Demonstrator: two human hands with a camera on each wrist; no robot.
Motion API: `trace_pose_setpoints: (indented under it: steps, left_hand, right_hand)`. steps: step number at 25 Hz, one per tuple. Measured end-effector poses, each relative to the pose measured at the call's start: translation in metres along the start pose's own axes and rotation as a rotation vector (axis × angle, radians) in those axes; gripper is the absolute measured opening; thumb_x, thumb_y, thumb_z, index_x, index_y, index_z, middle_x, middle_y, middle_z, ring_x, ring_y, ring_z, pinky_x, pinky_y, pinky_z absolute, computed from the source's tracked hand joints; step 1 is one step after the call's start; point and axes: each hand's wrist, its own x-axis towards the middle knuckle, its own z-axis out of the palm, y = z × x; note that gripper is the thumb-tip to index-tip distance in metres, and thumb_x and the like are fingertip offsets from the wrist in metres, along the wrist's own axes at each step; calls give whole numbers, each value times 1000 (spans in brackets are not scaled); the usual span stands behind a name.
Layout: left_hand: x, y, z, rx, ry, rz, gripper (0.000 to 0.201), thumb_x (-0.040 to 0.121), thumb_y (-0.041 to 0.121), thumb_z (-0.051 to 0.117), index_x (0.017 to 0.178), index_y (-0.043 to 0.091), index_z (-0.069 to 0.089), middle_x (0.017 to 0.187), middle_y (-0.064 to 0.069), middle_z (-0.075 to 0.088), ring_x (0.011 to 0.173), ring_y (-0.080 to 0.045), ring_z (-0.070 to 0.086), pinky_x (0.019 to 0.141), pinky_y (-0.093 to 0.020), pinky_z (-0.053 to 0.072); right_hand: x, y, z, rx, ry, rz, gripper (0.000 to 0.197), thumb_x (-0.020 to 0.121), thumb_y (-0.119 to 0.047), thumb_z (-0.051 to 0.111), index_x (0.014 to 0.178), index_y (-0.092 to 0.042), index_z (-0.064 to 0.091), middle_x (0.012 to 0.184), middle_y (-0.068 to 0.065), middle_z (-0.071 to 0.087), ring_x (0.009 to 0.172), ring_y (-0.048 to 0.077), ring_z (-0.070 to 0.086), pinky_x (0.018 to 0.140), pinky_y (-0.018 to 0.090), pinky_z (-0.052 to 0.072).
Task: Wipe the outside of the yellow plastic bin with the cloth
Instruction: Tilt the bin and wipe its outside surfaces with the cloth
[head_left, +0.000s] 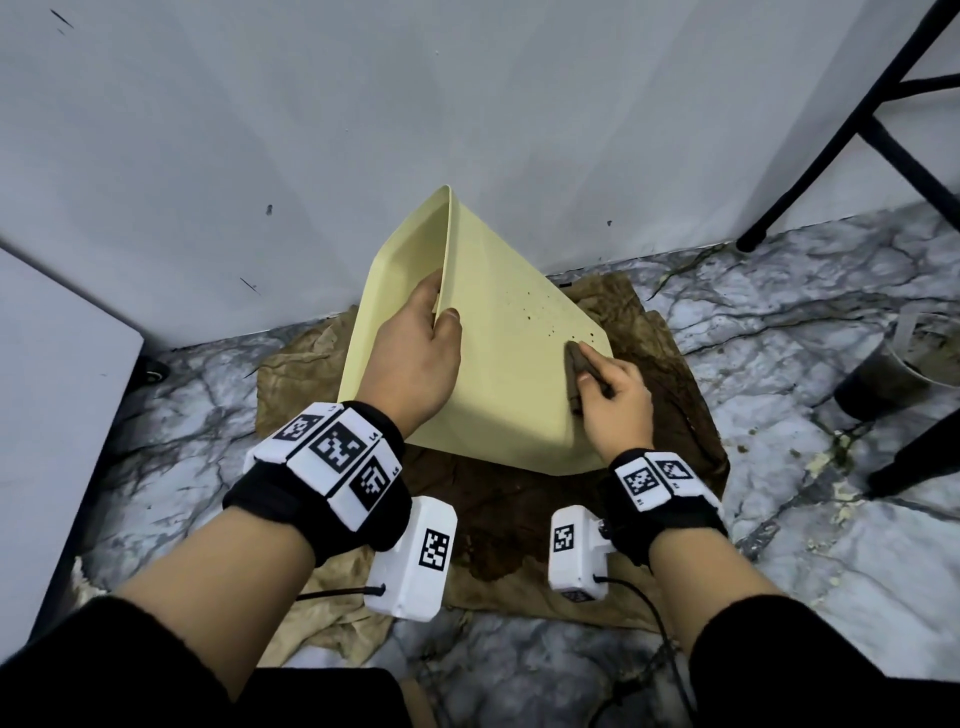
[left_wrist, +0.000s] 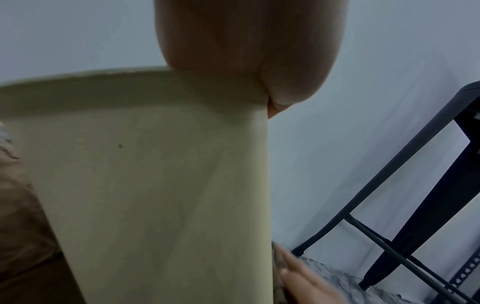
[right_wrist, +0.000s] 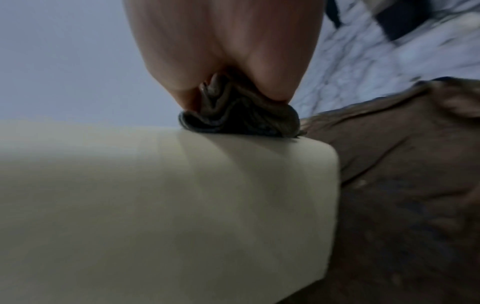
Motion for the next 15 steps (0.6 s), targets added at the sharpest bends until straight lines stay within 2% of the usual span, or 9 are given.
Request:
trace_pose_setpoints:
  steps: [2,3,4,6,8,10,12,13,15]
  left_hand:
    - [0,-1,0,-17,-8,5,45,92,21,32,136,29,36,98,-14,69,85,-28,63,81,-36,49]
    - [0,-1,1,-15,-9,4,45,92,21,32,137,28,35,99,-13,69,85,-27,64,82,-38,49]
    - [0,-1,0,-10,-7,-1,45,93,21,32,138,27,34,100,-12,69,86,-26,64,82,-37,49]
    - [1,-1,-1,6,-1,2,45,93,20,32,138,27,34,100,-6,67,86,-22,61,78,-24,46]
    - [2,-1,-3,11,2,10,45,94,18,31,138,27,34,98,3,61,79,-13,55,74,-13,40]
    - [2,-1,-4,3,2,9,46,94,17,31,138,27,34,97,6,58,74,-5,52,70,-12,39]
    - [2,0,-2,15,6,16,45,94,17,31,138,27,35,103,4,61,78,-9,54,61,-21,39]
    - [3,0,-1,22,13,23,45,94,17,32,138,26,36,108,3,62,82,-11,54,61,-23,35]
    - [4,-4,-1,30,28,34,45,93,15,32,137,24,37,117,1,61,92,-11,55,67,-14,33]
  right_hand:
    - [5,19,-12,-38,-18,114,33,88,-15,50,117,-28,59,123,7,53,117,30,46,109,37,32]
    - [6,25,-17,-39,-27,154,33,88,-16,50,118,-29,58,126,8,52,119,29,46,110,36,30]
    - [6,28,-19,-37,-31,182,33,88,-17,50,119,-29,57,127,8,51,120,29,46,111,38,29]
    - [4,26,-18,-45,-27,201,34,89,-18,49,120,-30,56,127,7,50,120,30,44,112,40,28]
    - [2,14,-11,-48,-25,179,35,89,-16,50,121,-28,56,126,7,50,119,32,43,109,34,29]
    - [-3,-10,-1,-33,-44,99,35,88,-14,50,120,-27,57,123,6,51,117,32,43,104,29,30]
    - [-12,-44,13,11,-71,-48,36,87,-10,50,118,-26,59,119,6,54,114,29,43,101,27,30]
    - [-17,-61,20,32,-86,-137,37,86,-9,50,117,-26,59,116,5,55,111,26,44,100,24,28]
    - [-30,-90,33,40,-127,-291,36,85,-9,51,116,-26,60,107,-1,54,100,11,42,92,18,21]
